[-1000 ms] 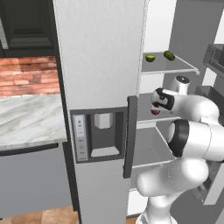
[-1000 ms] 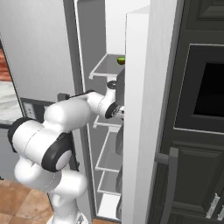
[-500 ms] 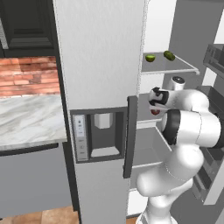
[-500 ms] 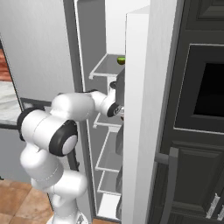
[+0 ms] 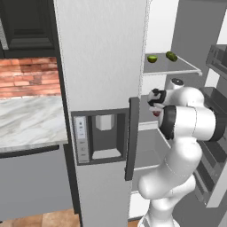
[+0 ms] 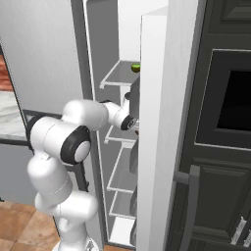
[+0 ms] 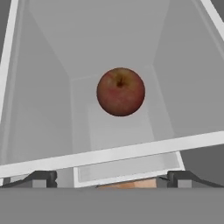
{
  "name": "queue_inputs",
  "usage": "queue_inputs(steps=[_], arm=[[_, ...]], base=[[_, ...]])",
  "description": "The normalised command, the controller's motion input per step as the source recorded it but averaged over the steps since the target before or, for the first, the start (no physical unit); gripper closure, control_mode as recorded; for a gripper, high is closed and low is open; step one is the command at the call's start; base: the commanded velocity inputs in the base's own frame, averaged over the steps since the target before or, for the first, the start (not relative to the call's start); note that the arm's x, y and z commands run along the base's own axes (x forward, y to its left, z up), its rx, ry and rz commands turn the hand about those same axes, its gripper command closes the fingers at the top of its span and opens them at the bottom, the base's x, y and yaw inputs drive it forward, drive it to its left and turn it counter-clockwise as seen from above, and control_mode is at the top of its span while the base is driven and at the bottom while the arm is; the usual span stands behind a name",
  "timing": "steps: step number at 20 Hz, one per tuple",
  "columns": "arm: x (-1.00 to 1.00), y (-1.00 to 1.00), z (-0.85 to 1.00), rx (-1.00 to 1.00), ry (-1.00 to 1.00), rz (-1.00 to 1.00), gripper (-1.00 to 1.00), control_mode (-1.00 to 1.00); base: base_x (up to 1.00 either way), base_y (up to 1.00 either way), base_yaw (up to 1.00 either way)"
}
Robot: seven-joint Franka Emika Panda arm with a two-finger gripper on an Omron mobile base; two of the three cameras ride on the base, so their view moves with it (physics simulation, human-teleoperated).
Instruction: Pick up the apple and kiwi from the fridge and place one fruit on each plate on the dining counter.
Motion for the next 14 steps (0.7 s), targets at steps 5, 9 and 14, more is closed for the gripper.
queue_inputs(steps=[5, 9, 14], arm=[[0.23, 0.00, -0.07, 0.00, 0.00, 0.00, -1.00, -1.00], [0.18, 0.00, -0.11, 0.00, 0.00, 0.00, -1.00, -1.00], [0.17, 0.00, -0.17, 0.00, 0.00, 0.00, -1.00, -1.00]], base=[[0.00, 0.00, 0.00], [0.00, 0.00, 0.00], [0.00, 0.00, 0.00]])
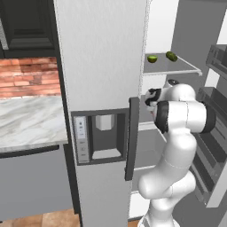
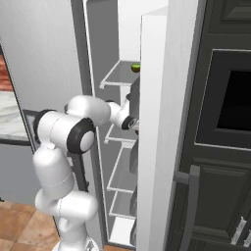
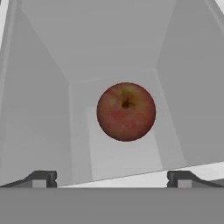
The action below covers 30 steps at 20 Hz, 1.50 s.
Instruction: Pick up the apple and kiwi from the fridge and place one fruit on each plate on the dining counter.
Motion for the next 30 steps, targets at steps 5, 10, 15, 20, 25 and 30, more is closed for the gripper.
queue_inputs(steps=[5, 10, 15, 20, 25, 30], arm=[[0.20, -0.04, -0.13, 0.00, 0.00, 0.00, -1.00, -1.00], [0.18, -0.10, -0.09, 0.00, 0.00, 0.00, -1.00, -1.00], [0.22, -0.09, -0.06, 0.00, 0.00, 0.00, -1.00, -1.00], [0.24, -0.06, -0.08, 0.00, 0.00, 0.00, -1.00, -1.00], [0.13, -0.02, -0.14, 0.00, 0.00, 0.00, -1.00, -1.00], [0.00, 0.00, -0.26, 0.00, 0.00, 0.00, -1.00, -1.00]], base=[[0.00, 0.00, 0.00], [0.00, 0.00, 0.00], [0.00, 0.00, 0.00], [0.00, 0.00, 0.00], [0.00, 0.00, 0.00], [0.00, 0.00, 0.00]])
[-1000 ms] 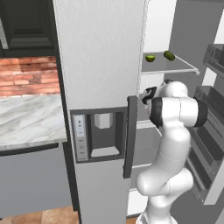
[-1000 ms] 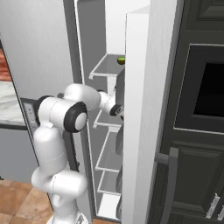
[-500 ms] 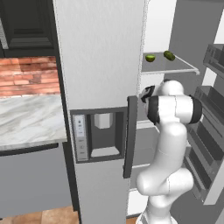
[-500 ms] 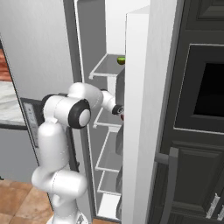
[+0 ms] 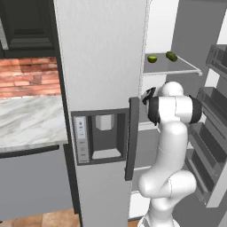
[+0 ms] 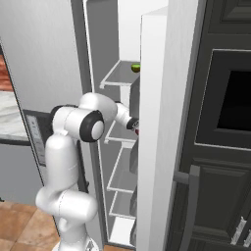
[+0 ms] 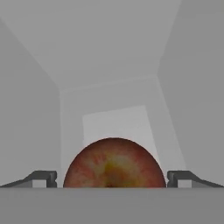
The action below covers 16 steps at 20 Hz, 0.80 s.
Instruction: Pick up the apple and kiwi from the fridge and place one fruit on each plate on the dining counter.
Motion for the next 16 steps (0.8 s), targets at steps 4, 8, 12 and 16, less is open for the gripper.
queue_inputs(steps=[4, 8, 12, 16], arm=[[0.00, 0.00, -0.26, 0.00, 0.00, 0.00, -1.00, -1.00], [0.00, 0.00, -0.22, 0.00, 0.00, 0.00, 1.00, -1.00], [-0.03, 0.00, -0.12, -0.02, 0.00, 0.00, 1.00, -1.00], [-0.75, 0.00, -0.04, 0.00, -0.19, -0.01, 1.00, -1.00]], base=[[0.00, 0.00, 0.00], [0.00, 0.00, 0.00], [0.00, 0.00, 0.00], [0.00, 0.00, 0.00]])
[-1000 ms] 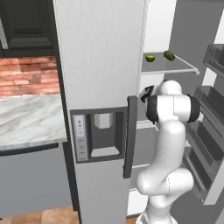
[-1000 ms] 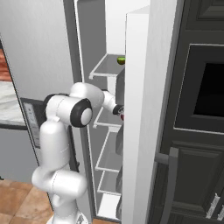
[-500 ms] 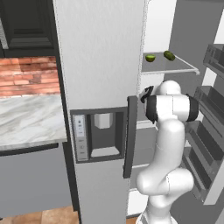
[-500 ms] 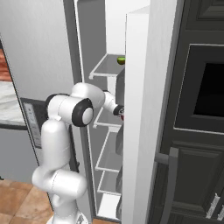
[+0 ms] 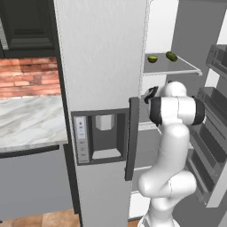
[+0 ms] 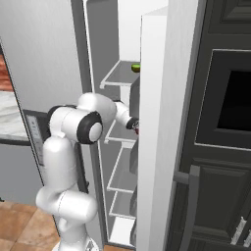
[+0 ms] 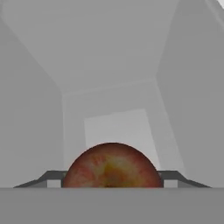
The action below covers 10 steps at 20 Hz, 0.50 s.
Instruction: Pick up the apple and kiwi from the fridge and place one fruit on each plate on the dining counter.
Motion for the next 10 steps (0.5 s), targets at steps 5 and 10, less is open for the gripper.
queue_inputs(steps=[5, 10], arm=[[-1.00, 0.00, 0.30, 0.00, -0.33, 0.00, 1.00, -1.00], [-0.89, 0.16, 0.65, 0.00, -0.13, 0.00, 1.00, -1.00]], base=[[0.00, 0.00, 0.00], [0.00, 0.00, 0.00]])
